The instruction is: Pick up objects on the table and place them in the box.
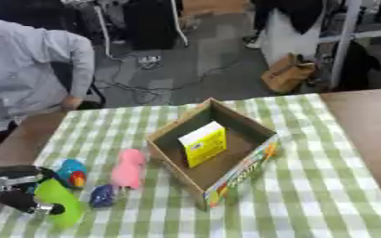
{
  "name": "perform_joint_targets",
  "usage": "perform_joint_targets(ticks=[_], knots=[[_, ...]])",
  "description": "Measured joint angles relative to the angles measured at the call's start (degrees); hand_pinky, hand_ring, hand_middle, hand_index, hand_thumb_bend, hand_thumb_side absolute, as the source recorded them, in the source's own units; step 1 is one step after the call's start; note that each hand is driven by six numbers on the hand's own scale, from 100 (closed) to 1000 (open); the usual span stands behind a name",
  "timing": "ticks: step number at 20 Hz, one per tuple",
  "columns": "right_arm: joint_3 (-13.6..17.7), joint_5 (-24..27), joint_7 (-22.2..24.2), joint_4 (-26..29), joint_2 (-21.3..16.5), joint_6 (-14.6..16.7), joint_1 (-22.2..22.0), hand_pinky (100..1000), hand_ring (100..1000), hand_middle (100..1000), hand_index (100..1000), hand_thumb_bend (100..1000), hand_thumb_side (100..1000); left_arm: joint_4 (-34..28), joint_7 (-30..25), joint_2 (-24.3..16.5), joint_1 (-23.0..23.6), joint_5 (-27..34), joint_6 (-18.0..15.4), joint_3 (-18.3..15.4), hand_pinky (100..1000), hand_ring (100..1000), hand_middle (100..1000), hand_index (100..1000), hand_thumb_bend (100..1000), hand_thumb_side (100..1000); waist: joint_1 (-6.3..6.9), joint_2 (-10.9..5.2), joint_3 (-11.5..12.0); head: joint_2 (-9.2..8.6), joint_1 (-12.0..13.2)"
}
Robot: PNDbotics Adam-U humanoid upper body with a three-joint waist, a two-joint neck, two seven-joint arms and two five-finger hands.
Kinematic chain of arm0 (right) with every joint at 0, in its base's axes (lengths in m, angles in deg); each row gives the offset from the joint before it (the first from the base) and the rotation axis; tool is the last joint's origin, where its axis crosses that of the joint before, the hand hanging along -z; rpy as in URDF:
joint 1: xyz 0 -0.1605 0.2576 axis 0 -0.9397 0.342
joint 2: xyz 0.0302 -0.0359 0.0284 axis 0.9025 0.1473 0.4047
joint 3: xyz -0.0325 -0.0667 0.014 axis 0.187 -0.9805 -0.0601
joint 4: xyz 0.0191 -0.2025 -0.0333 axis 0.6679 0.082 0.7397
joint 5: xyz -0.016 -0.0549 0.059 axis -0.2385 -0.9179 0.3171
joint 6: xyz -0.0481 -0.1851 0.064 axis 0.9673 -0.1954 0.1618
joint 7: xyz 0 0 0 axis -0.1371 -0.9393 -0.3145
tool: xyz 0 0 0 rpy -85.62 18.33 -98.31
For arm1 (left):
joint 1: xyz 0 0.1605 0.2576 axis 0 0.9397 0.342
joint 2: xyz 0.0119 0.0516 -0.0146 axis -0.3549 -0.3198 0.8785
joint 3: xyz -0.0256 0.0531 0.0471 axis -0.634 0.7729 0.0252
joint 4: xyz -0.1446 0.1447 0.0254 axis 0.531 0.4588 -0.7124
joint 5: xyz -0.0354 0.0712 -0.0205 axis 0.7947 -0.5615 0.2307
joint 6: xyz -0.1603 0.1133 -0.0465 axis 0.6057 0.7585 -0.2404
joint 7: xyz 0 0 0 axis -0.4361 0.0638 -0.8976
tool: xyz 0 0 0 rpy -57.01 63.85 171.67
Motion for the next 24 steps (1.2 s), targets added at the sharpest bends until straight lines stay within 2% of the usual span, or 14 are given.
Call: perform_joint_targets(ticks=[1,4,5,6,12,15,18,22,24], knots=[[0.0,0.0,-0.07,0.0,0.0,0.03,0.0,721,889,839,989,100,1000,0.12,0.22,0.04,0.03,0.33,0.11,0.01,410,740,846,904,675,739,0.0,0.0,0.0,0.0,0.0],[0.01,0.01,-0.27,0.0,0.0,0.06,-0.03,721,889,839,989,100,1000,0.18,0.44,0.46,0.06,1.09,0.33,0.03,416,740,844,901,677,737,0.0,0.0,-0.01,-0.01,0.01],[0.01,0.01,-0.31,0.0,0.0,0.04,-0.07,721,889,833,988,100,1000,0.18,0.46,0.47,0.06,1.28,0.4,0.04,420,734,832,885,681,693,0.0,0.0,-0.01,-0.01,0.02],[0.02,0.01,-0.36,0.0,0.0,0.01,-0.18,721,889,833,988,100,1000,0.19,0.44,0.49,0.06,1.44,0.45,0.04,420,734,832,885,681,693,0.0,0.0,-0.02,-0.01,0.04],[0.36,0.03,-0.85,0.0,0.0,0.02,-0.47,721,890,832,988,100,1000,0.31,0.5,1.56,0.05,2.96,1.2,0.03,361,690,795,851,630,661,0.0,0.0,-0.26,-0.01,0.17],[0.38,0.03,-1.02,0.0,0.0,0.0,-0.5,721,890,832,987,100,1000,0.56,1.15,1.98,0.0,3.93,1.85,-0.02,316,639,755,813,602,617,0.0,0.0,-0.31,-0.01,0.2],[0.5,0.03,-1.18,0.0,0.0,0.13,-0.52,720,890,832,987,100,1000,0.94,1.79,2.3,-0.16,4.7,2.37,-0.05,316,637,753,810,599,611,0.0,0.0,-0.37,-0.02,0.21],[0.69,0.03,-1.3,0.0,-0.01,0.19,-0.55,719,890,832,986,100,1000,1.72,2.53,2.77,-0.39,5.49,2.94,-0.43,271,576,698,768,552,537,0.0,0.0,-0.41,-0.03,0.24],[0.7,0.03,-1.39,0.0,-0.01,0.19,-0.76,719,890,832,986,100,1000,2.3,3.34,3.11,-0.39,5.75,3.38,-0.75,265,569,693,764,549,530,0.0,0.0,-0.44,-0.04,0.25]])
